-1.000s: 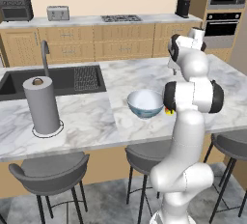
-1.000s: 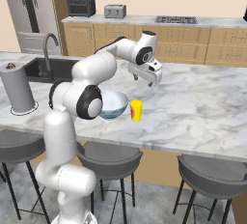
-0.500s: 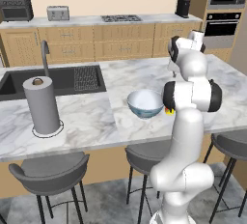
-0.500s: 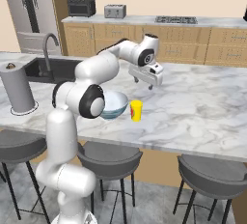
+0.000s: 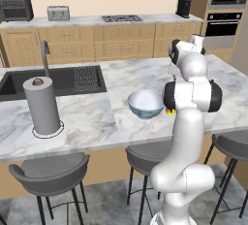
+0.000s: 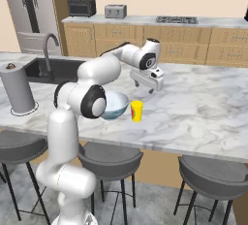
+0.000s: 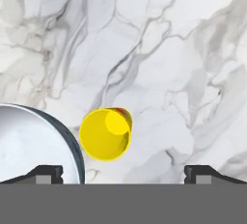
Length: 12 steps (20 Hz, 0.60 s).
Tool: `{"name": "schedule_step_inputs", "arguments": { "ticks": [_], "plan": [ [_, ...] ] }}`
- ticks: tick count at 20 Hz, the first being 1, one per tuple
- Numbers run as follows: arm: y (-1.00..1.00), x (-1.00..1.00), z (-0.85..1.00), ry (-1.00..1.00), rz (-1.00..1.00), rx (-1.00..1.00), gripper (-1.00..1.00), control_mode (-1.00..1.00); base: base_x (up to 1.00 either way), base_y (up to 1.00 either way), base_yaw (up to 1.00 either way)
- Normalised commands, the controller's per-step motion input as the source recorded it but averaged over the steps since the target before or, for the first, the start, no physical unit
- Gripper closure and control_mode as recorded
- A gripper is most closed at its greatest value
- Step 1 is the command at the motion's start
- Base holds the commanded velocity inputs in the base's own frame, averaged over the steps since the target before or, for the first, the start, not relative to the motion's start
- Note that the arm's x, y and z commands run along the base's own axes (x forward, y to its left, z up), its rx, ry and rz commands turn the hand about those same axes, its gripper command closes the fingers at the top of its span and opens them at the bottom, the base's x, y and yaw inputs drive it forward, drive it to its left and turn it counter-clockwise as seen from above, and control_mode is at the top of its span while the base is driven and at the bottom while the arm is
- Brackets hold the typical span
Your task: Place the cup inside the bowl on the dining table and move the bowl to any counter.
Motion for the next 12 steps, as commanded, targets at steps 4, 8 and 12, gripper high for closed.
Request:
{"name": "schedule_step_inputs", "arguments": {
  "ticks": [4, 8, 12],
  "plan": [
    [0.0, 0.0, -0.17, 0.02, 0.0, 0.02, -1.0, -1.0, 0.0, 0.0, 0.0],
    [0.0, 0.0, -0.18, 0.02, 0.0, 0.02, -1.0, -1.0, 0.0, 0.0, 0.0],
    [0.0, 0.0, -0.19, 0.02, 0.0, 0.02, -1.0, -1.0, 0.0, 0.0, 0.0]
  ]
}}
